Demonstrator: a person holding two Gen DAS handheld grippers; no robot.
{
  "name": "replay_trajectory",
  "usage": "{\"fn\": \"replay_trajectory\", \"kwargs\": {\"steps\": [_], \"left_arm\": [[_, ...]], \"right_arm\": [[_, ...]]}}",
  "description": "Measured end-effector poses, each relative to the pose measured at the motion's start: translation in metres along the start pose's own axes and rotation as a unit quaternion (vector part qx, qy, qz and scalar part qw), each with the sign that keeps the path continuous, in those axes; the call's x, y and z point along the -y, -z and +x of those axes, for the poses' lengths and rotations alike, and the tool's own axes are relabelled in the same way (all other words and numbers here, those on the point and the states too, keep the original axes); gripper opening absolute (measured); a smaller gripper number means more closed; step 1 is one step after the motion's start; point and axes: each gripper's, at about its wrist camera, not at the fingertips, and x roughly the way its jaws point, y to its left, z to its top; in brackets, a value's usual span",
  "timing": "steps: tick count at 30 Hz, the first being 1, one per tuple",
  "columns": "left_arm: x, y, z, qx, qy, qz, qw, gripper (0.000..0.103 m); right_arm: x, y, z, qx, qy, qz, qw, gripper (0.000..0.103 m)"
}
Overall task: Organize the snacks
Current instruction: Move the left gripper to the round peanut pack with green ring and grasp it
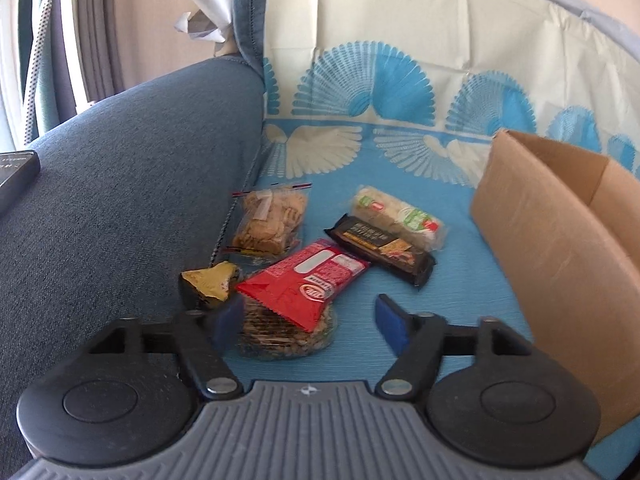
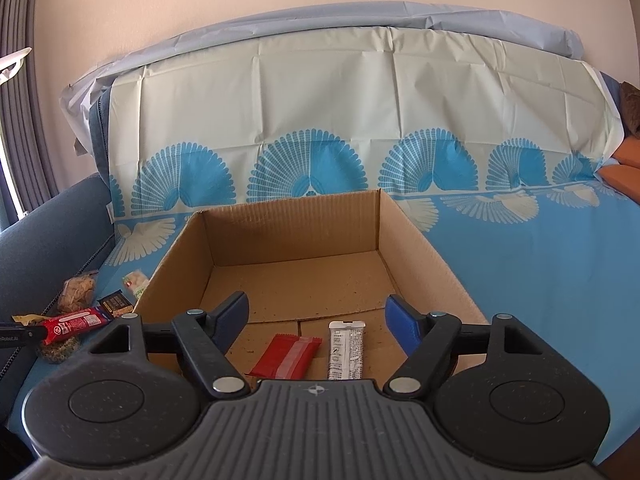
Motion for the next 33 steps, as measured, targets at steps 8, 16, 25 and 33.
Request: {"fn": "replay_trajectory", "kwargs": {"steps": [8, 16, 25, 33], "left_arm": [[0.020, 0.000, 0.016, 0.021, -0.050, 0.060, 0.9968, 0.084], [0.033, -0.001, 0.050, 0.004, -0.085, 0.098, 0.9916, 0.084], [0.025, 0.003, 0.090, -0.071, -0.105, 0.096, 0.9872, 0.087], [0.015, 0.002, 0.085, -0.066, -0.084, 0.065, 0.9921, 0.070]], "right_arm": [[0.007, 0.001, 0.000, -0.001, -0.006, 0.015, 1.000, 0.078], [0.010, 0.001, -0.001, 0.002, -0.011, 0.021, 1.000, 0.078], [0.013, 0.002, 0.000, -0.003, -0.011, 0.031, 0.999, 0.079], [0.013, 0.000, 0.003, -0.005, -0.010, 0.030, 1.000, 0.079]]}}
